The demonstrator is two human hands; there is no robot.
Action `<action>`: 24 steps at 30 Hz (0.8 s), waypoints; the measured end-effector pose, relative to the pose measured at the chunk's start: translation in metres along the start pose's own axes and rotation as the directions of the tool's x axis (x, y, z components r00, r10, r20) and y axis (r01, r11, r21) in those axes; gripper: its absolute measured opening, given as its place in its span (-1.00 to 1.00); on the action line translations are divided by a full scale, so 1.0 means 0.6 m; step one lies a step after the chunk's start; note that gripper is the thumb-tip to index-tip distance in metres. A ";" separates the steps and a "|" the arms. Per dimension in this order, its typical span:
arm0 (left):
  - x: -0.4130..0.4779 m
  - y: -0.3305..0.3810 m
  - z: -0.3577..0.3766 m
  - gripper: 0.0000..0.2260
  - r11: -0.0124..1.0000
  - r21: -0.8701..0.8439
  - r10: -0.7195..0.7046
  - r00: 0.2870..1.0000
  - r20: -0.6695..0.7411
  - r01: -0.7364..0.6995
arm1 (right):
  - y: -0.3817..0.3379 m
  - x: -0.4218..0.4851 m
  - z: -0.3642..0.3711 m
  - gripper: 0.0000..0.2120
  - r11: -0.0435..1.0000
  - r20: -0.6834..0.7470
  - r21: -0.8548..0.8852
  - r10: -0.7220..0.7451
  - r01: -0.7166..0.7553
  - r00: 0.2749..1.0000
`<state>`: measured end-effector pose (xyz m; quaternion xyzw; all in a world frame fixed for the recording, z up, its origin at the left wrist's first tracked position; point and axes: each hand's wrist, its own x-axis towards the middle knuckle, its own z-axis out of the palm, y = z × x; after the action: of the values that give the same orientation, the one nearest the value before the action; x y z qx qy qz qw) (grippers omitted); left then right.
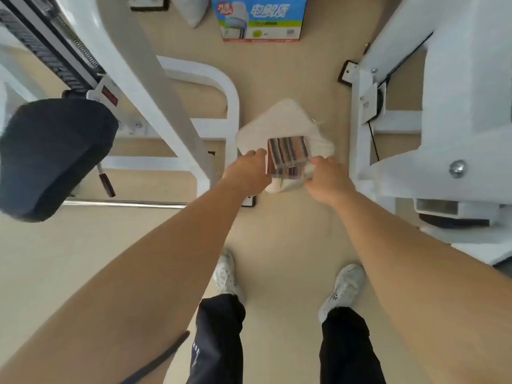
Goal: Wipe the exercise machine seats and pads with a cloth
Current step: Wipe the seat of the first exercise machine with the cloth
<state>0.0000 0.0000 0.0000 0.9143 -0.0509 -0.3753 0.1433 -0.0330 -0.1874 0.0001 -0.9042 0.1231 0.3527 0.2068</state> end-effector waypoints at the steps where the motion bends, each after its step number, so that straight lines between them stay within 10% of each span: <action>1: 0.017 -0.001 0.018 -0.52 1.000 0.001 -0.005 1.000 0.011 0.005 | 0.009 0.018 0.018 -0.53 1.000 0.010 -0.005 0.019 -0.019 1.000; 15: 0.269 -0.047 0.250 -0.75 0.998 -0.064 0.006 0.942 -0.334 -0.029 | 0.088 0.269 0.206 -0.62 0.998 -0.261 0.003 -0.060 0.063 0.963; 24: 0.162 -0.028 0.180 -0.86 0.944 -0.316 -0.037 0.918 -0.395 -0.098 | 0.036 0.187 0.160 -0.73 0.996 -0.238 0.041 -0.073 0.085 0.968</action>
<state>-0.0068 -0.0276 -0.1435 0.9334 0.0281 -0.1836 0.3071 -0.0166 -0.1709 -0.1475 -0.9385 0.1197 0.2307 0.2275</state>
